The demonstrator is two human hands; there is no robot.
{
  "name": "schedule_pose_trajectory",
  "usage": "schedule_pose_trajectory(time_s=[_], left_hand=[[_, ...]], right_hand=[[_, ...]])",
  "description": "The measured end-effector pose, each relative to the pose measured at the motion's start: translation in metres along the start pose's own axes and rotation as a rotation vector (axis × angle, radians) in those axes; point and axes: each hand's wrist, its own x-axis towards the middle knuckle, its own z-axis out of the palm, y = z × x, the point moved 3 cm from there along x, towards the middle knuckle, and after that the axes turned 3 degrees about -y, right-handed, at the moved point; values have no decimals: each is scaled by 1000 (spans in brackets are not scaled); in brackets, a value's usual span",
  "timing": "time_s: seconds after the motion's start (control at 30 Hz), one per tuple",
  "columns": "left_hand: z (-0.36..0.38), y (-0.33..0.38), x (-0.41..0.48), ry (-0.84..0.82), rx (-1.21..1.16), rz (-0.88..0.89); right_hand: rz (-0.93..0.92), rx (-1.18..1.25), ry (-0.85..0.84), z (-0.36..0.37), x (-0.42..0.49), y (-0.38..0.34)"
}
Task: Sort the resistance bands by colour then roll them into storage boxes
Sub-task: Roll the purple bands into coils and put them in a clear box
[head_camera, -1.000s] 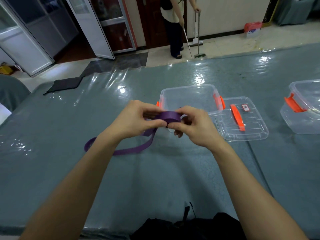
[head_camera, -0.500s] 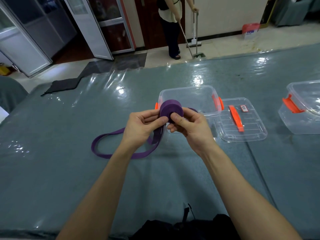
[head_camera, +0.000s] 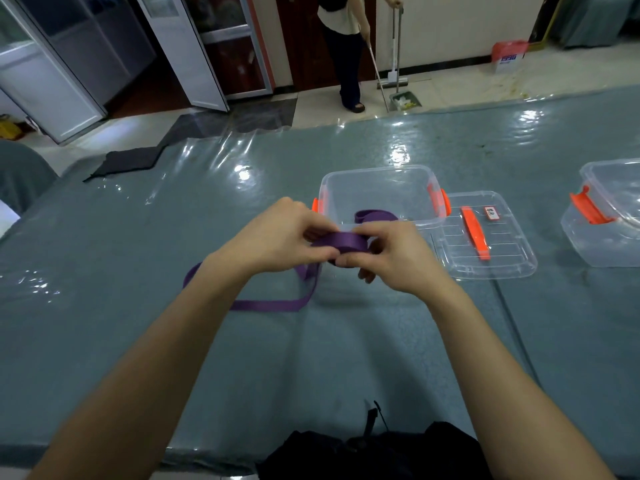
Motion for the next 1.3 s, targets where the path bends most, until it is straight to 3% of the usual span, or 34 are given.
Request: schedule_pose_trajectory(time_s=[0.07, 0.13, 0.23, 0.4, 0.5, 0.57, 0.73, 0.87, 0.97, 1.1, 1.23, 1.3], left_hand=[[4, -15, -6, 127, -439, -62], [16, -20, -9, 260, -731, -112], [29, -14, -10, 375, -903, -154], [34, -12, -8, 366, -928, -171], [25, -10, -15, 473, -867, -174], [18, -16, -19, 514, -799, -181], [15, -23, -16, 274, -651, -124], [12, -29, -13, 270, -565, -60], [26, -22, -11, 209, -762, -45], [44, -10, -8, 386, -972, -90], [40, -17, -9, 327, -931, -93], [30, -22, -12, 250, -776, -80]], right_hand=[[6, 255, 94, -9, -1, 1], [7, 448, 173, -13, 0, -1], [-20, 629, 250, -8, 1, -5], [-3, 915, 255, 8, 3, -7], [17, 994, 231, 14, 4, -6], [11, 906, 238, 9, 4, -6], [-11, 713, 218, 2, 5, -9], [-5, 699, 231, -1, 4, -6], [-12, 738, 214, 2, 5, -10], [4, 831, 210, 8, 5, -10], [54, 792, 115, 8, 4, -1], [67, 595, 14, -2, 3, -1]])
